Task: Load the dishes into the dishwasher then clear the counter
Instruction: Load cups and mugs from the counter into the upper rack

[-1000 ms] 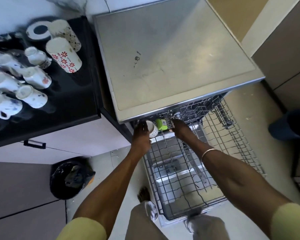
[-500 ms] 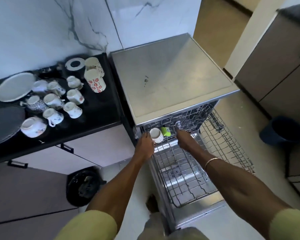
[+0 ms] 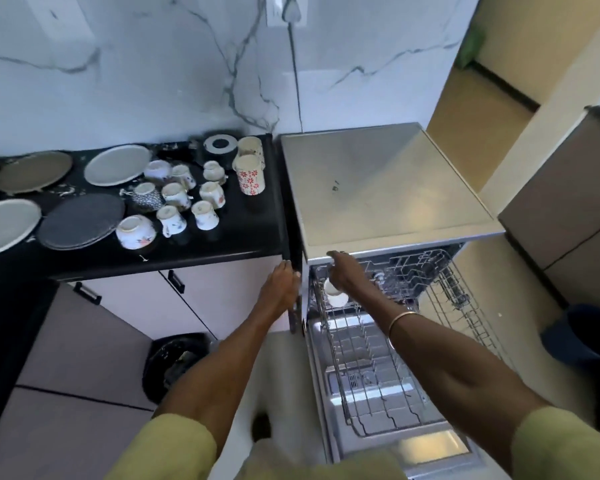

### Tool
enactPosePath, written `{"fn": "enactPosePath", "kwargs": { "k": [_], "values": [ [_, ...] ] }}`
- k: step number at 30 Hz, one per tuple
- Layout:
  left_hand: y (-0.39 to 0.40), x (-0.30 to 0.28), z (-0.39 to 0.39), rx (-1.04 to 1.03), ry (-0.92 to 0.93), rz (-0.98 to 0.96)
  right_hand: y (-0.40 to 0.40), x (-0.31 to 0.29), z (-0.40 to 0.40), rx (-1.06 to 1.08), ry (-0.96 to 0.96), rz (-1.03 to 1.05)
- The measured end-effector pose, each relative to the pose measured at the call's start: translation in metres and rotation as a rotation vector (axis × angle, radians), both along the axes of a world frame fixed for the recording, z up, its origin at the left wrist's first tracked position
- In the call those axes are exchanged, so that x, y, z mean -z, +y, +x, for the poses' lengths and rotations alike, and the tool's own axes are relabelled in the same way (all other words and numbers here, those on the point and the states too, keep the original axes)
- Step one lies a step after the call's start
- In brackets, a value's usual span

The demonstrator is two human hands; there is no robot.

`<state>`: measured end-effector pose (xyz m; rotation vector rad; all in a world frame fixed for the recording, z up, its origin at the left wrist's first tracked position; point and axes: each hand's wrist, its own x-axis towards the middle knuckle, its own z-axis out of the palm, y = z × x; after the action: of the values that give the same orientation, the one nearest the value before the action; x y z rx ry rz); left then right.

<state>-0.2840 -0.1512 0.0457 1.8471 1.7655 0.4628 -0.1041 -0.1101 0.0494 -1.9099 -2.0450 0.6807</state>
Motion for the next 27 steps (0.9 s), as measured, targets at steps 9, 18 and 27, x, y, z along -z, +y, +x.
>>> {"fn": "enactPosePath", "kwargs": {
  "k": [9, 18, 27],
  "values": [
    [0.09, -0.021, -0.113, -0.056, 0.065, 0.082, 0.087, -0.024, -0.106, -0.035, 0.004, 0.06],
    [0.166, -0.039, -0.206, -0.06, 0.149, 0.291, 0.163, -0.037, -0.181, 0.021, 0.062, 0.078],
    [0.205, -0.044, -0.216, -0.149, 0.216, 0.258, 0.23, -0.046, -0.194, 0.07, 0.14, 0.082]
  ]
}}
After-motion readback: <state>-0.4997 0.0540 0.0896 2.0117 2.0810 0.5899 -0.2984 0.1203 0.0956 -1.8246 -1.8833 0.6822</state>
